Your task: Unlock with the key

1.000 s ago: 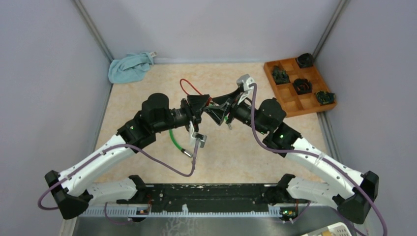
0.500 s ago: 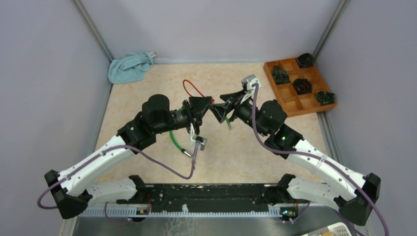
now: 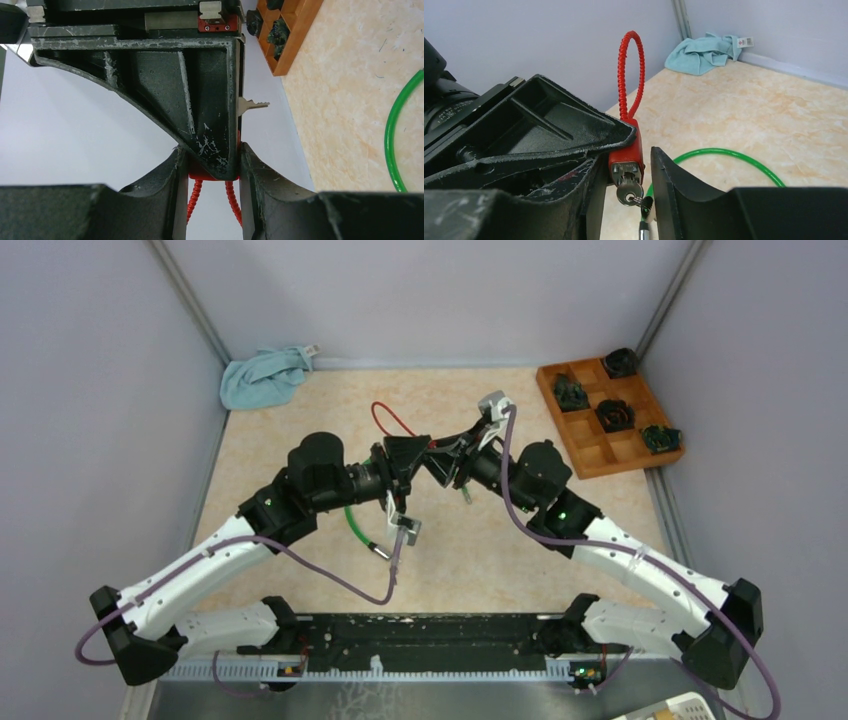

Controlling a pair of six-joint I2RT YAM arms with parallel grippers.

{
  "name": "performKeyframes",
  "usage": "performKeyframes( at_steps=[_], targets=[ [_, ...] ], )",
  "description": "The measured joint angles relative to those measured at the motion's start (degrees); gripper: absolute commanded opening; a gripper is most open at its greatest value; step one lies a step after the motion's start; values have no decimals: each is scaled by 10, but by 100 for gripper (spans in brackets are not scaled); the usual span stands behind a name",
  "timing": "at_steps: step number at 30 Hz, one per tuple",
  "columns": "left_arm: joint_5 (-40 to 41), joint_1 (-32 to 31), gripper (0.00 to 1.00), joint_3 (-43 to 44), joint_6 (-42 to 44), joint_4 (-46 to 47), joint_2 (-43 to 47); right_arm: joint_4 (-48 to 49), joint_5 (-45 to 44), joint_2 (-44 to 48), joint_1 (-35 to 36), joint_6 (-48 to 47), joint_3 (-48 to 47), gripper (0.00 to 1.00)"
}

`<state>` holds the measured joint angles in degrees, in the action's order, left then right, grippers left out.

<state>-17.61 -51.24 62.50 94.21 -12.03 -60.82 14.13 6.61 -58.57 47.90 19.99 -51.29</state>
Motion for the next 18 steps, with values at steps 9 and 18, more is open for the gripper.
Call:
performKeyframes(
  at_steps=[9, 18],
  targets=[
    [-2, 0, 94, 0, -25, -7, 5, 26, 6, 0, 0, 11, 13, 0],
    [1, -4, 99, 80, -101, -100, 6, 7, 45, 64, -31, 13, 83, 0]
  ],
)
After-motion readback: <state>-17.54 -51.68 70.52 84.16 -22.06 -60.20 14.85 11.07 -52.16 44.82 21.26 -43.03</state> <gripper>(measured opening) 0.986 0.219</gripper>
